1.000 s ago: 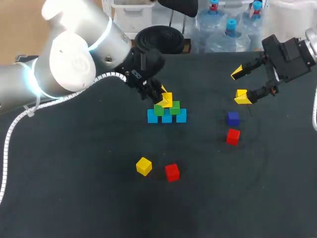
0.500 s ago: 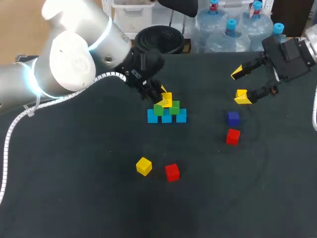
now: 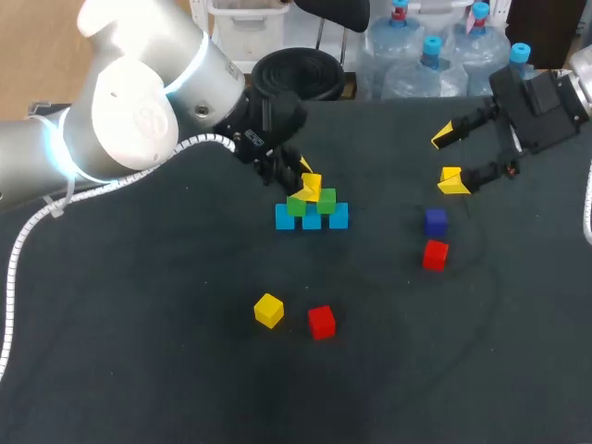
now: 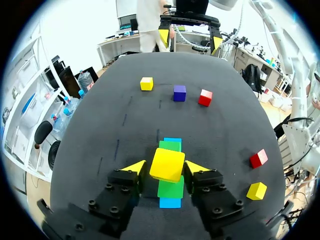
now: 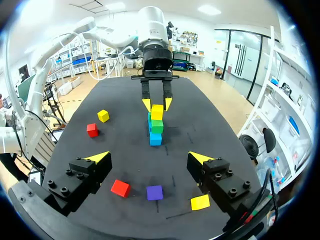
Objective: Place the blue cubes, place green cubes on the blue cubes, place the yellow cubes on the green cubes, then place the red cubes on the yellow cubes, and place purple cube on the red cubes.
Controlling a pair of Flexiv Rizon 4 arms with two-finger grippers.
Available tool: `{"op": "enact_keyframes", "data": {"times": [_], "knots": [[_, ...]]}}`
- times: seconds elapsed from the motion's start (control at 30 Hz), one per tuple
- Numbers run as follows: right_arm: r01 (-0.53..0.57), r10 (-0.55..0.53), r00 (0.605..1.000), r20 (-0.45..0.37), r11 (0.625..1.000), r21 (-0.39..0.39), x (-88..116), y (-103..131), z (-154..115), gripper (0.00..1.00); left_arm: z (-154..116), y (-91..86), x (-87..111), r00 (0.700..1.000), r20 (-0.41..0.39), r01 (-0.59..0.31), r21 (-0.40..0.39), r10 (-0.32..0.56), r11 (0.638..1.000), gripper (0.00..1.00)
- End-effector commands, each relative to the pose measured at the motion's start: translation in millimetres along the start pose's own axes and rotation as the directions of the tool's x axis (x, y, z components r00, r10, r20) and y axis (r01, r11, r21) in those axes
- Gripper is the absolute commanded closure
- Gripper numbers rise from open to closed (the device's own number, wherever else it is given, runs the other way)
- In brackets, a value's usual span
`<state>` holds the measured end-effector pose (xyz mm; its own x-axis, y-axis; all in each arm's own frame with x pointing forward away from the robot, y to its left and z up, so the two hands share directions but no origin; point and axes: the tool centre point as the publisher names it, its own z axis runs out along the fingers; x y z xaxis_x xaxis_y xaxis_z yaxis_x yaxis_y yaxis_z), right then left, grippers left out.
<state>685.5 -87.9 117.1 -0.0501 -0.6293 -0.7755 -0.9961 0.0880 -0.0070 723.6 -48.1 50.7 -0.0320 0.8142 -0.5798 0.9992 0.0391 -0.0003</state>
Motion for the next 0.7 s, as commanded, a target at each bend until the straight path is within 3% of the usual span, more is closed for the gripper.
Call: {"op": "enact_keyframes", "data": {"times": [0.03, 0.2, 0.3, 0.7], "knots": [[0.001, -0.001, 1.0, 0.002, 1.0, 0.0, 0.3, -0.2, 0.5, 0.0, -0.2, 1.6, -0.1, 1.0, -0.002, -0.001, 0.006, 0.001, 1.0, 0.39], [0.001, -0.001, 1.0, 0.002, 1.0, 0.0, 0.3, -0.2, 0.5, 0.0, 0.1, 1.5, 0.0, 1.0, -0.002, 0.0, 0.006, 0.0, 1.0, 0.42], [0.001, -0.001, 1.0, 0.002, 1.0, 0.0, 0.3, -0.2, 0.5, 0.0, 0.1, 1.5, 0.0, 1.0, -0.003, 0.001, 0.006, -0.001, 1.0, 0.51], [0.001, -0.001, 1.0, 0.002, 1.0, 0.0, 0.3, -0.2, 0.5, 0.0, -0.6, 2.3, -0.9, 1.0, 0.0, -0.001, 0.004, 0.001, 1.0, 0.6]]}}
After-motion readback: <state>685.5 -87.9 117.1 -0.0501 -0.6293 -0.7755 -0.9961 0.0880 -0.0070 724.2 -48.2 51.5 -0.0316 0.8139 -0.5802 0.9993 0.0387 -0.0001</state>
